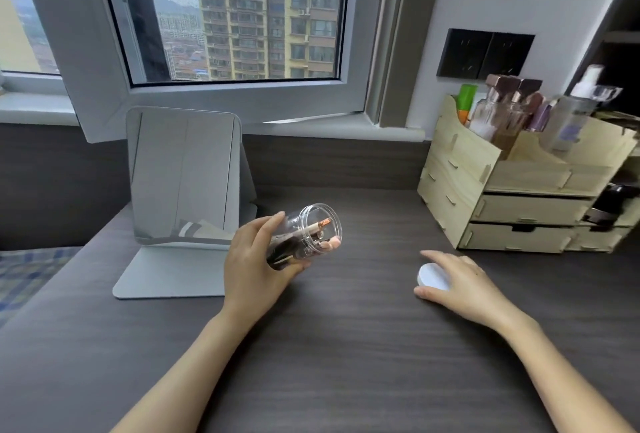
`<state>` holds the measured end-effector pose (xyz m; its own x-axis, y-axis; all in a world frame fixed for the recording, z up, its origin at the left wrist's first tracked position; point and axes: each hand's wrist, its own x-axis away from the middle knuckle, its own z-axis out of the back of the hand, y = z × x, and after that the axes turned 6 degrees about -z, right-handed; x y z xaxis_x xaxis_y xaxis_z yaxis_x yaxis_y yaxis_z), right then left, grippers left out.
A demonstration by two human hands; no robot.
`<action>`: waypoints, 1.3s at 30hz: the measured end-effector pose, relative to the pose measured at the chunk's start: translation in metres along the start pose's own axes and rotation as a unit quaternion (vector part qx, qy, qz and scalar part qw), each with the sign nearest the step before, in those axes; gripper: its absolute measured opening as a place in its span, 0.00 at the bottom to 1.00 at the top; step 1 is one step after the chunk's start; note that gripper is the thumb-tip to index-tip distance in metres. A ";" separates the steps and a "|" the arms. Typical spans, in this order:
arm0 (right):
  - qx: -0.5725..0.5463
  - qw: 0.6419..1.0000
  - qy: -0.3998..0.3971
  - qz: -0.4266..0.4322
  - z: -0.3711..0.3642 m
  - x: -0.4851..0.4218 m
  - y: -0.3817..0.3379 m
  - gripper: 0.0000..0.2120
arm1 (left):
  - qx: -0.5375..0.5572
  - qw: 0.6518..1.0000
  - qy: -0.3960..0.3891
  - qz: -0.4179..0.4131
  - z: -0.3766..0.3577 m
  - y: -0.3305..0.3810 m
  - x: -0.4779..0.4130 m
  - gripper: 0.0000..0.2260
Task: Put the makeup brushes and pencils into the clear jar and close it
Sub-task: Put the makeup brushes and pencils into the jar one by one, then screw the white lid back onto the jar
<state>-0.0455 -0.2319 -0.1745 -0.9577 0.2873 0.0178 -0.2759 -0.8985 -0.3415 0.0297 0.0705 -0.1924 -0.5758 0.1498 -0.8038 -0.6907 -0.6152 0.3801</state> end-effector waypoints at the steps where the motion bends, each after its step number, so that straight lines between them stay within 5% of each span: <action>1: -0.017 1.000 0.011 0.004 0.000 0.001 0.000 0.33 | -0.002 1.000 -0.002 0.000 0.001 0.001 0.000 0.35; 4: -0.126 0.990 0.060 0.021 0.003 0.004 -0.010 0.30 | -0.005 1.000 -0.009 0.008 0.004 0.004 0.000 0.35; 7: -0.347 0.932 0.062 0.078 0.015 0.017 -0.039 0.24 | -0.002 1.000 -0.025 0.012 0.009 0.010 -0.001 0.35; 10: -0.420 0.892 0.025 0.164 0.024 0.031 -0.071 0.25 | 0.001 0.999 -0.051 0.008 0.014 0.015 -0.002 0.35; 21: -0.281 0.909 -0.001 0.308 0.037 0.049 -0.108 0.26 | 0.043 0.986 -0.159 -0.024 0.040 0.033 -0.007 0.33; 26: -0.246 0.909 -0.026 0.335 0.045 0.054 -0.108 0.26 | 0.133 0.958 -0.252 0.025 0.054 0.039 -0.019 0.31; 34: -0.188 0.950 0.069 0.239 0.042 0.056 -0.123 0.19 | 0.051 0.974 -0.215 -0.056 0.056 0.057 -0.020 0.30; 39: -0.207 0.948 -0.107 0.217 0.057 0.049 -0.104 0.28 | 0.045 0.978 -0.200 -0.046 0.052 0.057 -0.016 0.30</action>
<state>-0.0682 -0.1429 -0.0845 -0.9807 -0.1926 -0.0340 0.1611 -0.6970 -0.6988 -0.0232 0.0736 -0.1338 -0.6222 0.5030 -0.5999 -0.7727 -0.5175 0.3675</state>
